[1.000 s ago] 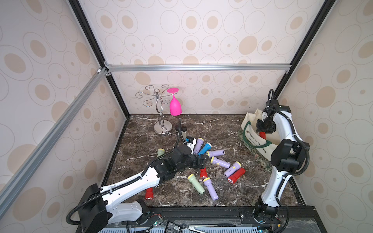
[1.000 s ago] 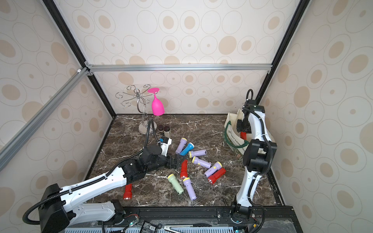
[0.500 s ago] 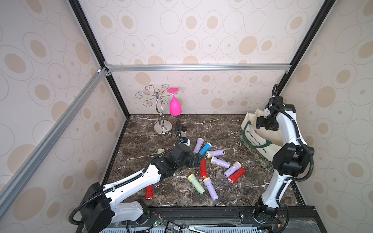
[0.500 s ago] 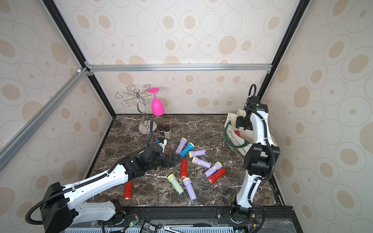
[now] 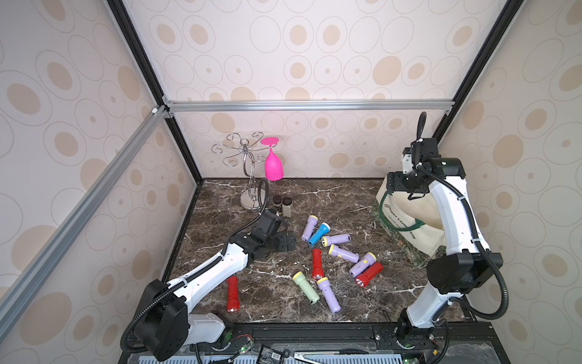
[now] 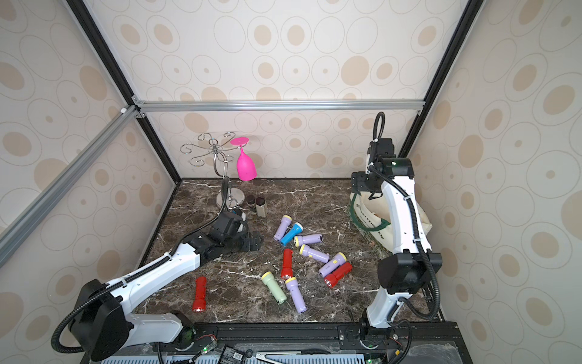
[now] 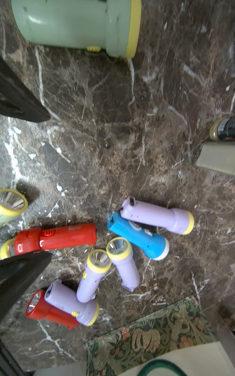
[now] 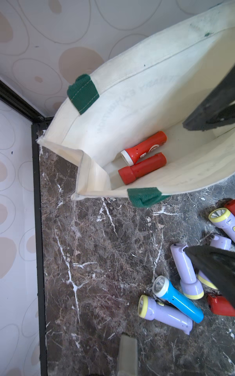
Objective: Put the flashlights into the tote bags
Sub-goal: Pick up the flashlight from the center of the board.
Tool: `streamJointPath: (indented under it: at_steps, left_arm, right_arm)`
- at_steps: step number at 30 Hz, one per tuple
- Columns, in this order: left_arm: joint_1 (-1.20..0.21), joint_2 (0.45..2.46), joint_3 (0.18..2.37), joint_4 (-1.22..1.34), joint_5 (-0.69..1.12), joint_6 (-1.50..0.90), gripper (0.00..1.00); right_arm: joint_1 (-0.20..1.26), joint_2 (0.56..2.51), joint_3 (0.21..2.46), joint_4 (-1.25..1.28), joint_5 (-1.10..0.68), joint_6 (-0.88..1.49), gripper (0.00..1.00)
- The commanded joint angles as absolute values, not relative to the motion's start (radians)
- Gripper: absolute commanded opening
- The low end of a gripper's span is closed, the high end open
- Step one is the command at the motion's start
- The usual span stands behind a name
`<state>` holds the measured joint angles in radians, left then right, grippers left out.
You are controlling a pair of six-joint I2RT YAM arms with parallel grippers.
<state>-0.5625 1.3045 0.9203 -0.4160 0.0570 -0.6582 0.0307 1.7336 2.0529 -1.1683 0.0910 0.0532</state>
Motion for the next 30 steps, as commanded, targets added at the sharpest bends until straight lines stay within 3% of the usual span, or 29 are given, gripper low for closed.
streamJointPath:
  at_steps: [1, 18, 24, 30]
  left_arm:
    - [-0.492, 1.304, 0.905, -0.455, 0.062, -0.567, 0.98]
    - [-0.245, 1.514, 0.944, -0.431, -0.003, -0.389, 0.94]
    - [-0.215, 1.585, 0.957, -0.435, -0.025, -0.359, 0.89]
    - [-0.215, 1.621, 0.932, -0.418, -0.001, -0.363, 0.83]
  right_arm:
    - [0.106, 1.680, 2.073, -1.222, 0.121, 0.084, 0.99]
    - [0.620, 1.644, 1.938, -1.176, 0.021, 0.281, 0.99]
    - [0.676, 1.623, 1.839, -1.106, -0.022, 0.335, 0.99]
    - [0.678, 1.644, 1.880, -1.153, 0.029, 0.284, 0.99]
